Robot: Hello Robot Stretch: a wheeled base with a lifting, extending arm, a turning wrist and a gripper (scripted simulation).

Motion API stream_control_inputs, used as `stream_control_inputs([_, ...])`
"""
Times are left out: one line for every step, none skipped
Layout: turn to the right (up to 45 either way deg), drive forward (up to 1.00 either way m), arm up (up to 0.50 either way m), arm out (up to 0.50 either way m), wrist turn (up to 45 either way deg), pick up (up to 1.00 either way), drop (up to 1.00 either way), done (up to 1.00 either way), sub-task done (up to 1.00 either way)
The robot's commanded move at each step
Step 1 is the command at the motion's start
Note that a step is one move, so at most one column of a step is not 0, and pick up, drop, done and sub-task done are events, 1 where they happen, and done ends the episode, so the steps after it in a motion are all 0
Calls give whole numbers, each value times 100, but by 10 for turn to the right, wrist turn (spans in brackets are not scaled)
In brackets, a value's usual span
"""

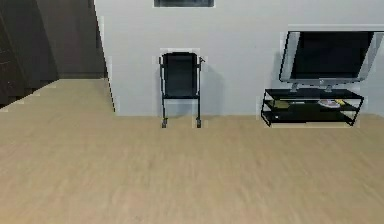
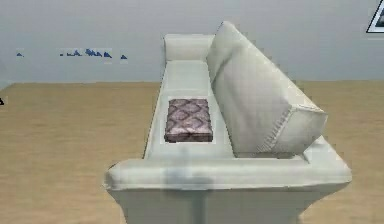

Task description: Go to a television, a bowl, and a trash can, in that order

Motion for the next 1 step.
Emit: stream_control_inputs([0, 50, 0, 0, 0, 0, 0, 0, 0])
